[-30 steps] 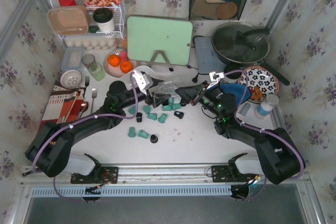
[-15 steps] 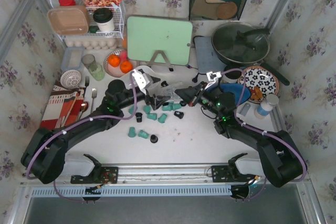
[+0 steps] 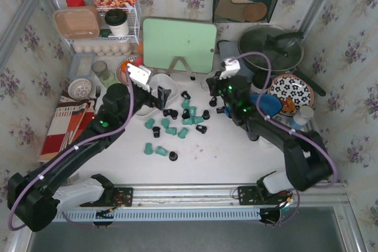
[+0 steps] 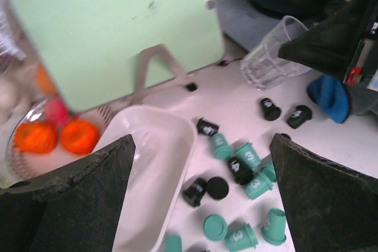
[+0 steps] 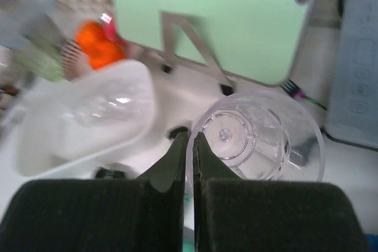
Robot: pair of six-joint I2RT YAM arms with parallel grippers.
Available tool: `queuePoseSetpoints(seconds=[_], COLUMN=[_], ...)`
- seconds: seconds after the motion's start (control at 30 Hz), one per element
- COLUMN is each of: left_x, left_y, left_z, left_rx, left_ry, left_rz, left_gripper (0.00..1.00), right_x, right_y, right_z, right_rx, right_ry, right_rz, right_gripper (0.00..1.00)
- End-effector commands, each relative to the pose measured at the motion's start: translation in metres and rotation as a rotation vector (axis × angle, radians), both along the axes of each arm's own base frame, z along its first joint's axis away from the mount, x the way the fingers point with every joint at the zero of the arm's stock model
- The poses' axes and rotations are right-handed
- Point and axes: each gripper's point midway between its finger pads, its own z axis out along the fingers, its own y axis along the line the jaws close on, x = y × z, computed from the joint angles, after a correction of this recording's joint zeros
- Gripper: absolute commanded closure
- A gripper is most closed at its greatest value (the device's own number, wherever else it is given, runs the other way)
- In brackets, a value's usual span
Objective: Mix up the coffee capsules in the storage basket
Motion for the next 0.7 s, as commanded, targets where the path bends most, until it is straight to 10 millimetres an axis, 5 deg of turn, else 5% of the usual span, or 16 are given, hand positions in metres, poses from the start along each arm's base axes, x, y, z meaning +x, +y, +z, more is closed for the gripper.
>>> queuePoseSetpoints(seconds=[0.0,0.2,0.67], left_x=[-0.002,-0.025,-0.007], left_y=[0.060,0.110,0.112], left_z=[-0.029,-0.027,-0.066], left_rx=[0.091,0.098,0.135], left_ry=[0.222,0.283,0.370], left_rz=[0.310,0.512,0.599], left_gripper=[0.01,0.01,0.01], right_x=[0.037,0.075,0.127], right_y=[-0.017,-0.002,0.029], right_z=[-0.043,-0.072,-0.131], right_rx=[-0.346,-0.613,-0.756], right_ry=[0.029,-0.001,0.050], right_rz=[-0.112,-0.118,-0.038], right_gripper=[1.00,1.00,1.00])
